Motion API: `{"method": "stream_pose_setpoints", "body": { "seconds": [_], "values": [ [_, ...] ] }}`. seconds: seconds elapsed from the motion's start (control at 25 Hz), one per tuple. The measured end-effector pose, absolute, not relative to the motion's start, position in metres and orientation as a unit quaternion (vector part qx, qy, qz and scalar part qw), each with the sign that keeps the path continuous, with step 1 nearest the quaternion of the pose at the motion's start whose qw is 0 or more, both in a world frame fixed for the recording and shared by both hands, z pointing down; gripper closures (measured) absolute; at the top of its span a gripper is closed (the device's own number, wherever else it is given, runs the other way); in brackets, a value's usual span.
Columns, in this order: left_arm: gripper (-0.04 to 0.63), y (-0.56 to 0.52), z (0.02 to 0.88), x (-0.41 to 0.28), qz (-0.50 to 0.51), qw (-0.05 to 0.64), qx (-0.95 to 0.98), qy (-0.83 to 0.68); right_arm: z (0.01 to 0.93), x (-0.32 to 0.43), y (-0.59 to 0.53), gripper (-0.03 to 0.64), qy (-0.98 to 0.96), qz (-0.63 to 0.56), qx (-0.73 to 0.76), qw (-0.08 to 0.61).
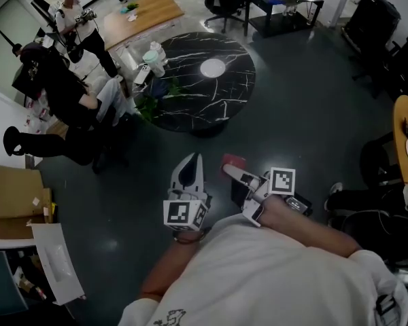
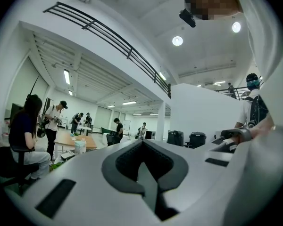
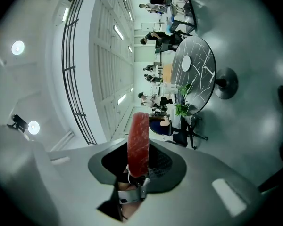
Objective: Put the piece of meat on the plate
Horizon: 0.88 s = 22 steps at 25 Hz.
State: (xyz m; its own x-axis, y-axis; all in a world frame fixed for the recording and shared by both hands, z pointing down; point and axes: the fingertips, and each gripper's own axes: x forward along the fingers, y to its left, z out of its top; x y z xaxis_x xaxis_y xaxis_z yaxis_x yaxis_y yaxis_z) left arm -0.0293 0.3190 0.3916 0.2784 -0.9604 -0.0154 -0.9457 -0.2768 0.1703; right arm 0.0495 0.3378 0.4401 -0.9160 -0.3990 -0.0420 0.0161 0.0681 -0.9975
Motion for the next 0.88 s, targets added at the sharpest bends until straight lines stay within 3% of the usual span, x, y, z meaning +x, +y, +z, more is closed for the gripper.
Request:
{"method": "stream_pose_setpoints", "body": {
  "seconds": [0.88],
  "values": [
    [0.591, 0.111, 0.394, 0.047, -0.035, 0.066, 0.772, -0.632, 0.435, 0.124, 0.116, 0.531, 0.714, -0.682, -0.085, 0.134]
  ]
}}
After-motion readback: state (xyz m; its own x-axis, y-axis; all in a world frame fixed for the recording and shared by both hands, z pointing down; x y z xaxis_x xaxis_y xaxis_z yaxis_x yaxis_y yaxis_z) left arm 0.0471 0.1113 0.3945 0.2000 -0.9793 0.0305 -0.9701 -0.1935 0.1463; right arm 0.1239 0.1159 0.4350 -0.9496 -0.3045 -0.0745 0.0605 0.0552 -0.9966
